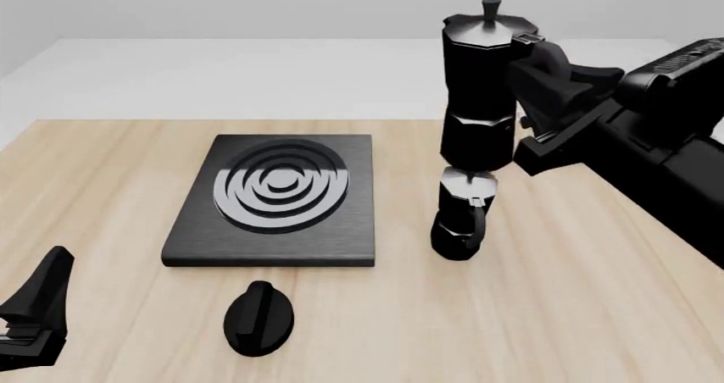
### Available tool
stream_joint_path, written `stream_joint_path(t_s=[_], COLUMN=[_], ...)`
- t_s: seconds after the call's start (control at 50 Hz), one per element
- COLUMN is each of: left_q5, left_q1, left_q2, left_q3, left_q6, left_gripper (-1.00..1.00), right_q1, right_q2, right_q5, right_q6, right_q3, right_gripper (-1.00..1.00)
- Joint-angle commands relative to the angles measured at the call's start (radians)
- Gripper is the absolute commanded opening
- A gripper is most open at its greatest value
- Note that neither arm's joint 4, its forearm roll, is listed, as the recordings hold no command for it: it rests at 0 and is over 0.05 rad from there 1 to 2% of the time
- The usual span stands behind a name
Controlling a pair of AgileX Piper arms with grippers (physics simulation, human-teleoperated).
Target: Put the right moka pot on the stove.
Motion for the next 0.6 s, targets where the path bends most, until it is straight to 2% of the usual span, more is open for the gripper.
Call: stream_joint_path(t_s=[0.02,0.36,0.38,0.6], left_q5=[0.0,0.0,0.0,0.0], left_q1=[0.0,0.0,0.0,0.0], left_q2=[0.0,0.0,0.0,0.0], left_q3=[0.0,0.0,0.0,0.0], left_q6=[0.0,0.0,0.0,0.0], left_gripper=[1.0,1.0,1.0,1.0], right_q1=[0.083,0.149,0.175,0.205], right_q2=[0.146,0.349,0.442,0.573], right_q5=[-0.135,-0.264,-0.316,-0.404], right_q6=[-0.009,-0.005,0.002,-0.005], right_q3=[-0.079,-0.157,-0.201,-0.25], right_gripper=[-1.0,-1.0,-1.0,-1.0])
